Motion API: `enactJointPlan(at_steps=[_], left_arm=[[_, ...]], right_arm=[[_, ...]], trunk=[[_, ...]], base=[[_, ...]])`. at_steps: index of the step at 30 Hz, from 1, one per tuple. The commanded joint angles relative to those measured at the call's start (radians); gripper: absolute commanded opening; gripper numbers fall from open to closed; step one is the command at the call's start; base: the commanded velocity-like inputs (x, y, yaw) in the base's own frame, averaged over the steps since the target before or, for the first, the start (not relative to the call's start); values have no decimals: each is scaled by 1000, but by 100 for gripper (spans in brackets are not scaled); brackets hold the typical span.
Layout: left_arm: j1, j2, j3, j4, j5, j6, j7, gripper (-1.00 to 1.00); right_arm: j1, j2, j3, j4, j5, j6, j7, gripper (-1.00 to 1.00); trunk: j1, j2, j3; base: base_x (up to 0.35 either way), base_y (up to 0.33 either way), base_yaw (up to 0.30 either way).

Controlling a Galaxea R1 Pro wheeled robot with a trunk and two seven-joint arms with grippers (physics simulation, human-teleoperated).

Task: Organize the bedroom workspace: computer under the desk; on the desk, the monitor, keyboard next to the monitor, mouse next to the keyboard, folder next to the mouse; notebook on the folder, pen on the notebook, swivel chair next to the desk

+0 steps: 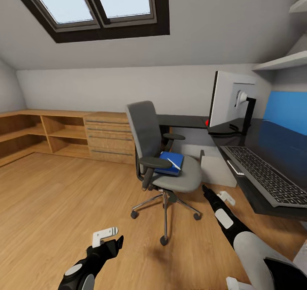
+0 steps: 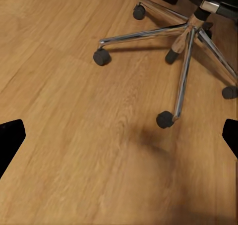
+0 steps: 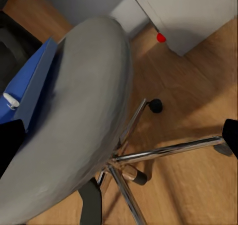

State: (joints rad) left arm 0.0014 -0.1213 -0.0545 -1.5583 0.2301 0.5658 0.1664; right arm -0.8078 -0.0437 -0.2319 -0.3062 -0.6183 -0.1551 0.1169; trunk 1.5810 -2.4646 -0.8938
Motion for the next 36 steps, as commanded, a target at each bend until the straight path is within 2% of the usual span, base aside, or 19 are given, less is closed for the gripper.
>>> enactJointPlan(at_steps=[1,7,36], left_arm=[[0,0,-1,-2,11,3,9,100],[0,0,-1,-2,11,3,10,100],[0,0,0,-2,11,3,10,100]], right_arm=[[-1,0,-3,2,-11,-3,9,100],[-1,-1,-3,2,-11,-3,9,100],[-1,4,-3,1,-12,-6,7,100]], trunk=[[0,0,-1],[0,0,-1],[0,0,-1]], base=[[0,24,-258],[0,12,-264],[0,0,-7]])
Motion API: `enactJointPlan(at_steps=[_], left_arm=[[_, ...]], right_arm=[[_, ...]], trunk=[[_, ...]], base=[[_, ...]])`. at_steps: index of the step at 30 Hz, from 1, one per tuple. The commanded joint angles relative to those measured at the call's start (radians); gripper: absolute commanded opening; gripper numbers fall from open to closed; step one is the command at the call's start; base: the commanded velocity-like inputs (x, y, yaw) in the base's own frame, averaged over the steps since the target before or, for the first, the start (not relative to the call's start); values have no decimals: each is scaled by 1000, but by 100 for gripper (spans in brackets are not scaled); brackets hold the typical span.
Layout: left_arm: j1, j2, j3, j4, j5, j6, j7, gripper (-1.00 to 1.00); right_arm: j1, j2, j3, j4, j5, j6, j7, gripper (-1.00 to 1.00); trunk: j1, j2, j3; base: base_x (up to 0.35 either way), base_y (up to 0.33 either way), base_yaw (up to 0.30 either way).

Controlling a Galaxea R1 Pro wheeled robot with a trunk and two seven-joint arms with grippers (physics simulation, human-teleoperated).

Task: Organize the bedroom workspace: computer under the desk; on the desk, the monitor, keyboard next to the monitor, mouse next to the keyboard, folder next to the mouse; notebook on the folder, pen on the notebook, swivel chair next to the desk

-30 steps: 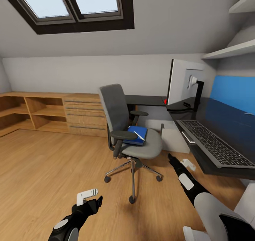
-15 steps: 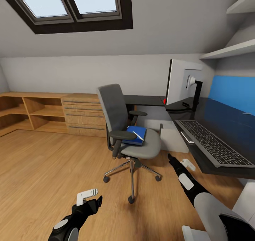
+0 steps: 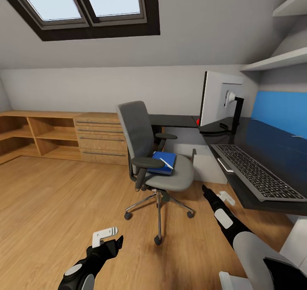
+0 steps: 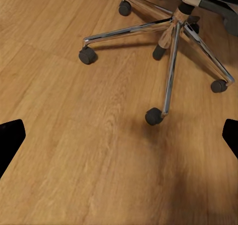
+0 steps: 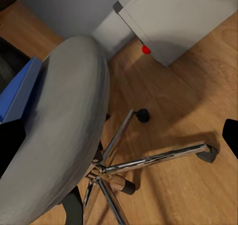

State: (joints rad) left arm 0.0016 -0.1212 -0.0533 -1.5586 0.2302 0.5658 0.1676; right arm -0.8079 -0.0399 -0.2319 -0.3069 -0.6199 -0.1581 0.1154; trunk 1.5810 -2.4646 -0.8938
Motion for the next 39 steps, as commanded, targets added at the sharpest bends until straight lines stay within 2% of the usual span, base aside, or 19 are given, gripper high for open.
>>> enactJointPlan(at_steps=[1,8,20,33,39], left_arm=[[0,0,-1,-1,11,3,9,100],[0,0,0,-1,11,3,8,100],[0,0,0,-1,11,3,8,100],[0,0,0,0,11,3,8,100],[0,0,0,0,11,3,8,100]], right_arm=[[-1,0,-3,2,-11,-3,9,100],[-1,-2,-3,2,-11,-3,9,100],[-1,-3,-3,3,-11,-3,10,100],[-1,-3,-3,3,-9,-3,10,100],[-1,-3,-3,3,-9,-3,10,100]], trunk=[[0,0,-1],[0,0,-1],[0,0,-1],[0,0,-1],[0,0,-1]], base=[[0,0,0],[32,30,0],[193,129,0],[35,15,0],[216,1,0]])
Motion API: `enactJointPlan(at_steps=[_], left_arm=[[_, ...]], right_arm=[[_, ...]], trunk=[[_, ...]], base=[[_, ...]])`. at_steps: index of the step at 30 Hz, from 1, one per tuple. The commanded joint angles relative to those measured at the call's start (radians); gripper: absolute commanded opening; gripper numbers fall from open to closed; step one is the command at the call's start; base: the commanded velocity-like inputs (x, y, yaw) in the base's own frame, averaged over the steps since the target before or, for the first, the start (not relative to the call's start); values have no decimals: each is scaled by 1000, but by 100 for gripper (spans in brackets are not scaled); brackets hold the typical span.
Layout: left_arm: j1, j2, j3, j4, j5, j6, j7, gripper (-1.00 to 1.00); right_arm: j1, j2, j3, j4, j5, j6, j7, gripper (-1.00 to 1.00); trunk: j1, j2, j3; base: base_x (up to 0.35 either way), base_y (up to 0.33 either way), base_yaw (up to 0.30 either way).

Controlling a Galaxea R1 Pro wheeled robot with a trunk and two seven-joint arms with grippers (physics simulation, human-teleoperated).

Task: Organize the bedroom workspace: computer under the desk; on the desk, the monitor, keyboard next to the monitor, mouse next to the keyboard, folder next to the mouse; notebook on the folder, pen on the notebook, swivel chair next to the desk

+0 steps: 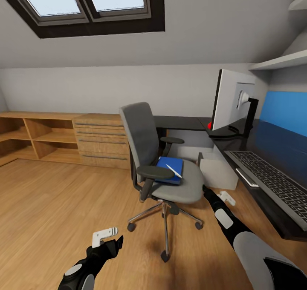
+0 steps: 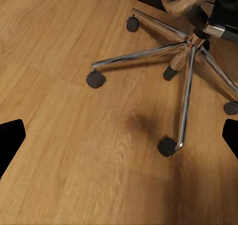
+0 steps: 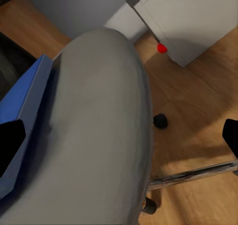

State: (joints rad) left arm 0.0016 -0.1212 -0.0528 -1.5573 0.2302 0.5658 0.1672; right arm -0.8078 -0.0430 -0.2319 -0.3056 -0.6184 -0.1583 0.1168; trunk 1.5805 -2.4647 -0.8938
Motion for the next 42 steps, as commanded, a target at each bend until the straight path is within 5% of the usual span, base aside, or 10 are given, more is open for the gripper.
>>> enactJointPlan(at_steps=[1,42], left_arm=[[0,0,-1,-1,11,3,9,100],[0,2,3,-5,11,2,9,100]], right_arm=[[-1,0,-3,2,-11,-3,9,100],[-1,-1,-3,7,-12,2,9,100]], trunk=[[0,0,-1],[0,0,-4]], base=[[272,0,0],[127,0,0]])
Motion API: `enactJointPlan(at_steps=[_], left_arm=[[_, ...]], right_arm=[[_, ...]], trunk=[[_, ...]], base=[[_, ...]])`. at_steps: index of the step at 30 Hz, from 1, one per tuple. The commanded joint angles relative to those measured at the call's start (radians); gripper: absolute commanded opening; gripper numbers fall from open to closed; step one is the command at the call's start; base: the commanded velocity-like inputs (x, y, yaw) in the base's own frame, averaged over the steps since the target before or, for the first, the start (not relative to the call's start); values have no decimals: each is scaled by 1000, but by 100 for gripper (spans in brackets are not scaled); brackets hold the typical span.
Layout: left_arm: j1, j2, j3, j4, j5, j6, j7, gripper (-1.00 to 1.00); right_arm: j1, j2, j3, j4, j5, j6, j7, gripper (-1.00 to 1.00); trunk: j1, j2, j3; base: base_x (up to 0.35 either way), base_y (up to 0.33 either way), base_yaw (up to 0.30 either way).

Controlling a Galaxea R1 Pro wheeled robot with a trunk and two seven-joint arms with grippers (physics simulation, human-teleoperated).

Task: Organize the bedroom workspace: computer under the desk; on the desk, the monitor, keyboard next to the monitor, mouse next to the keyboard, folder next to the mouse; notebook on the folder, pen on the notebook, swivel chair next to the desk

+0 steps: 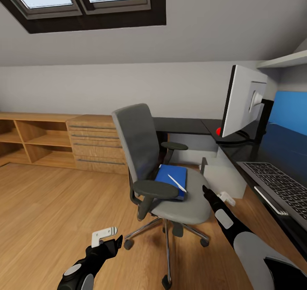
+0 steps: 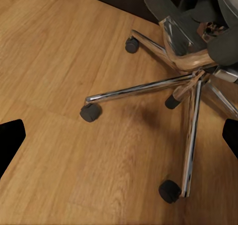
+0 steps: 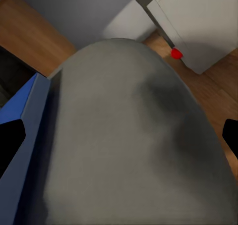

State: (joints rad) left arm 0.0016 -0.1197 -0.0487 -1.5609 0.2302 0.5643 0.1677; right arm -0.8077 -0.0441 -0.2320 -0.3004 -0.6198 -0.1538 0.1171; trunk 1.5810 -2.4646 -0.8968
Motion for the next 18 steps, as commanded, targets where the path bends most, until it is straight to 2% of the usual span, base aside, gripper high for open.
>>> enactJointPlan(at_steps=[1,18], left_arm=[[0,0,-1,-2,11,3,9,100],[0,0,-1,-1,11,3,9,100]], right_arm=[[-1,0,-3,2,-11,-3,8,100],[-1,0,-4,31,-11,-3,4,100]], trunk=[[0,0,-1],[0,0,-2]], base=[[0,0,0],[0,0,0]])
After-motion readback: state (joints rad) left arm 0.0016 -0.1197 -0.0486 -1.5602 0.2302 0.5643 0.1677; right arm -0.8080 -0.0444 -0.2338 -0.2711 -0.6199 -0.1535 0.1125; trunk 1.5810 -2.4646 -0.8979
